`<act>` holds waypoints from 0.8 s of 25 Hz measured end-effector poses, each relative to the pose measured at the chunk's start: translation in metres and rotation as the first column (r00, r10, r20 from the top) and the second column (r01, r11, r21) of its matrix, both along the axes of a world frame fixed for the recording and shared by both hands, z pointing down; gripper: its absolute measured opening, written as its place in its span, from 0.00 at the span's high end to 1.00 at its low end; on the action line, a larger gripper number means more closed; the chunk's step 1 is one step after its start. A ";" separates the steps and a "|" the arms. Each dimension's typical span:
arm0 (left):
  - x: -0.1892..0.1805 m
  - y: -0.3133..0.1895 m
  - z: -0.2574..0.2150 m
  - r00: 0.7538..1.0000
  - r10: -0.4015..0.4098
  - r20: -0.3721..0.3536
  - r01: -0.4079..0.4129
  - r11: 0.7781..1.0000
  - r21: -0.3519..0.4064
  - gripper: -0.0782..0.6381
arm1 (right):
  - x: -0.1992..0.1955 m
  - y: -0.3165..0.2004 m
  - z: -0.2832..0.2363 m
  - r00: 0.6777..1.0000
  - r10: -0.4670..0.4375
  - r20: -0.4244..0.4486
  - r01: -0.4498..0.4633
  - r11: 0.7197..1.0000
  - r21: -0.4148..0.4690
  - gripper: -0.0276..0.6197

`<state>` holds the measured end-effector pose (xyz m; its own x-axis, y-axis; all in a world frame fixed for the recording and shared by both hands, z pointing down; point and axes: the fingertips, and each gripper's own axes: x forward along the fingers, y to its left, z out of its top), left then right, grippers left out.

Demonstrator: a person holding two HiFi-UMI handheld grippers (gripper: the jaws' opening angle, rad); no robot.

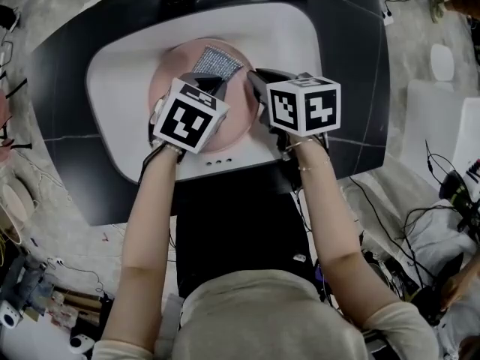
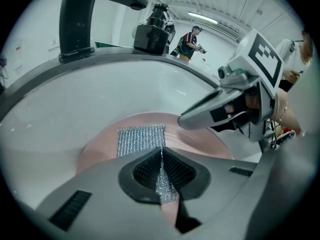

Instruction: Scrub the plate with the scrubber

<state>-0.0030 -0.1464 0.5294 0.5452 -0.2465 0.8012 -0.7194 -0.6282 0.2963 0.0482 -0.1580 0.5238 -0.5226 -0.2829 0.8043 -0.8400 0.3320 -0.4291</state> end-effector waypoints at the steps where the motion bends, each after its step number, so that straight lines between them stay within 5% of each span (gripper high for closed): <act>1: -0.003 -0.002 0.001 1.000 -0.011 0.004 0.011 1.000 -0.001 0.85 | 0.000 0.000 0.000 1.000 -0.001 0.000 0.001 1.000 0.000 0.88; 13: -0.047 0.002 0.013 0.994 -0.066 0.090 0.068 0.997 -0.021 0.85 | 0.001 0.001 0.000 1.000 -0.001 0.012 0.001 1.000 -0.001 0.88; 20: -0.061 0.024 0.014 0.993 -0.011 0.122 0.019 0.997 -0.069 0.85 | 0.001 0.000 0.001 1.000 0.001 0.011 -0.001 1.000 -0.003 0.88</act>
<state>-0.0635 -0.1228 0.5430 0.4398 -0.1951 0.8766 -0.7619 -0.5978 0.2492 0.0488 -0.1576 0.5253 -0.5308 -0.2813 0.7994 -0.8358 0.3300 -0.4388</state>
